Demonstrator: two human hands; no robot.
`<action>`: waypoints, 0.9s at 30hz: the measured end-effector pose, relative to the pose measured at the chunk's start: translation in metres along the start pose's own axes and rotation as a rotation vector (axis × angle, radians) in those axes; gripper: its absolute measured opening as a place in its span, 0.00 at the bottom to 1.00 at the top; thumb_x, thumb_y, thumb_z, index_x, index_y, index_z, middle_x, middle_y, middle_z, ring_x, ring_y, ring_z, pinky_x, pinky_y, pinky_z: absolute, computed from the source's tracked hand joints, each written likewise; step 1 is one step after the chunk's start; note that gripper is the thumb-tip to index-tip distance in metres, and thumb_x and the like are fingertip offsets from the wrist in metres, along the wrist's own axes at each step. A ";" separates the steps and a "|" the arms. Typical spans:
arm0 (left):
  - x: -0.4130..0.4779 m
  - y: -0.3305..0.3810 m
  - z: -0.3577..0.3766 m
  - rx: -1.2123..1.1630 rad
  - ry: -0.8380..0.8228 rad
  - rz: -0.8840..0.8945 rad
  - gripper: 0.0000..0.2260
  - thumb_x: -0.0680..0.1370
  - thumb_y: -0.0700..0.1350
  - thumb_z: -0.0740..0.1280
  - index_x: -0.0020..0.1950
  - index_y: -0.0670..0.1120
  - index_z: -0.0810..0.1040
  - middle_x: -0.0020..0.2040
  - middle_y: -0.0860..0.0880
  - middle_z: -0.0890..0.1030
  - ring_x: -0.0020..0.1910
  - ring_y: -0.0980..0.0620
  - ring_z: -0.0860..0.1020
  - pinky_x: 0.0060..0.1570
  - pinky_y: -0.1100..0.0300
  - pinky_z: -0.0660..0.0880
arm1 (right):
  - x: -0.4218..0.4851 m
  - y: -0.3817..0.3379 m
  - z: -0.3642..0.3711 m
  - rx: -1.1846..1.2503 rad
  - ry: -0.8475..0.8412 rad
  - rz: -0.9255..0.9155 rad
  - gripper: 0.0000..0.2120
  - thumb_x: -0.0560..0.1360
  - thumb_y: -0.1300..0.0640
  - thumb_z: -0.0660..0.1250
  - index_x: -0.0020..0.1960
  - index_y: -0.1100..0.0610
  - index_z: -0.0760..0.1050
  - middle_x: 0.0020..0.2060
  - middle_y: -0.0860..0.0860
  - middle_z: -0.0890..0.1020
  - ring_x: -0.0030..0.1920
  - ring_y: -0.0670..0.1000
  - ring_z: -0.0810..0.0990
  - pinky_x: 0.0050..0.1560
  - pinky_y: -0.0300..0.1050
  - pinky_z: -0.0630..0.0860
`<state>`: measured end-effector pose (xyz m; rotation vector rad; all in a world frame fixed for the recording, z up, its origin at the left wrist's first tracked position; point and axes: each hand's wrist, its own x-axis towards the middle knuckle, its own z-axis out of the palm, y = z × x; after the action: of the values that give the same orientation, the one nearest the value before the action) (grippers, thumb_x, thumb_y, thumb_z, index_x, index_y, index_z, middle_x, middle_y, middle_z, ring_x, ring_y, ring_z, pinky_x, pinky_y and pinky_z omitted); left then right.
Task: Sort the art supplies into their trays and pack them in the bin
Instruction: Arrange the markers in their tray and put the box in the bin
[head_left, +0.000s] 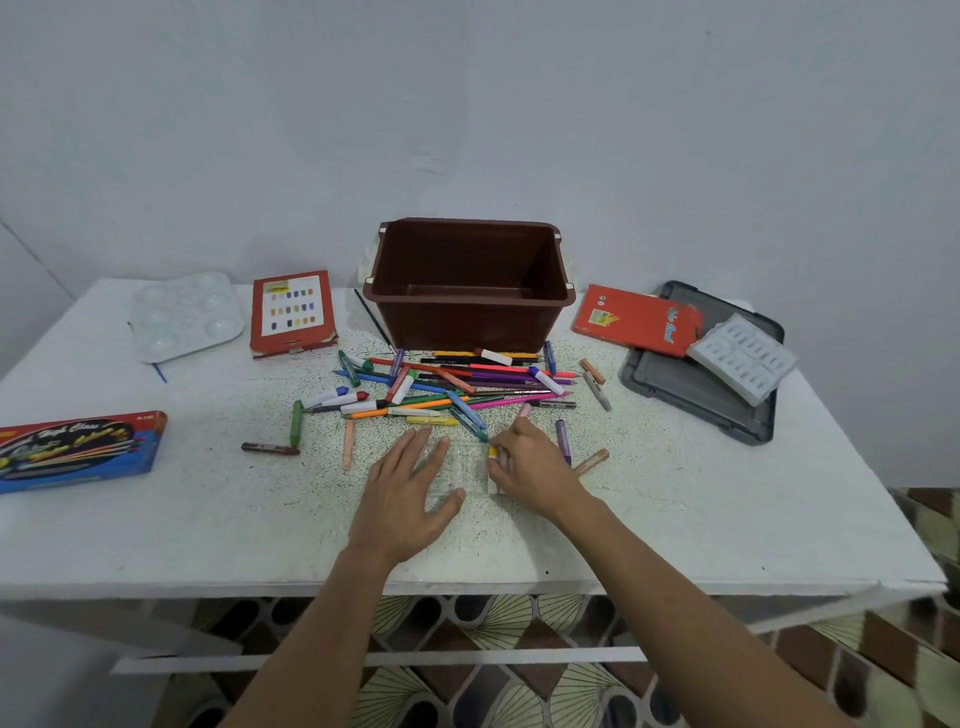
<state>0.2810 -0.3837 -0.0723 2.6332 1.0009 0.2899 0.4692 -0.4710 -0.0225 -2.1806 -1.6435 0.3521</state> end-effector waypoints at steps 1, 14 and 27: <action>0.000 0.000 0.000 0.003 -0.005 -0.004 0.34 0.76 0.69 0.47 0.80 0.57 0.54 0.81 0.54 0.50 0.79 0.54 0.44 0.74 0.46 0.50 | -0.001 0.001 0.001 -0.008 0.005 -0.014 0.15 0.79 0.56 0.64 0.61 0.63 0.79 0.50 0.57 0.75 0.49 0.57 0.78 0.54 0.50 0.75; 0.000 0.001 -0.001 0.018 0.002 -0.001 0.34 0.77 0.69 0.48 0.80 0.57 0.54 0.81 0.53 0.50 0.79 0.54 0.45 0.74 0.47 0.50 | -0.013 0.005 0.015 -0.076 0.105 -0.099 0.11 0.80 0.58 0.64 0.55 0.64 0.81 0.48 0.56 0.75 0.47 0.57 0.73 0.50 0.52 0.73; -0.002 0.002 -0.003 -0.038 0.024 0.011 0.33 0.77 0.68 0.51 0.80 0.57 0.55 0.81 0.54 0.51 0.79 0.55 0.44 0.71 0.52 0.45 | 0.029 0.024 -0.026 0.021 0.268 0.196 0.08 0.79 0.60 0.62 0.52 0.60 0.79 0.47 0.55 0.78 0.48 0.54 0.77 0.42 0.44 0.69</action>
<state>0.2798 -0.3860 -0.0692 2.6083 0.9786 0.3401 0.5089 -0.4533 -0.0088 -2.2653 -1.2829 0.1213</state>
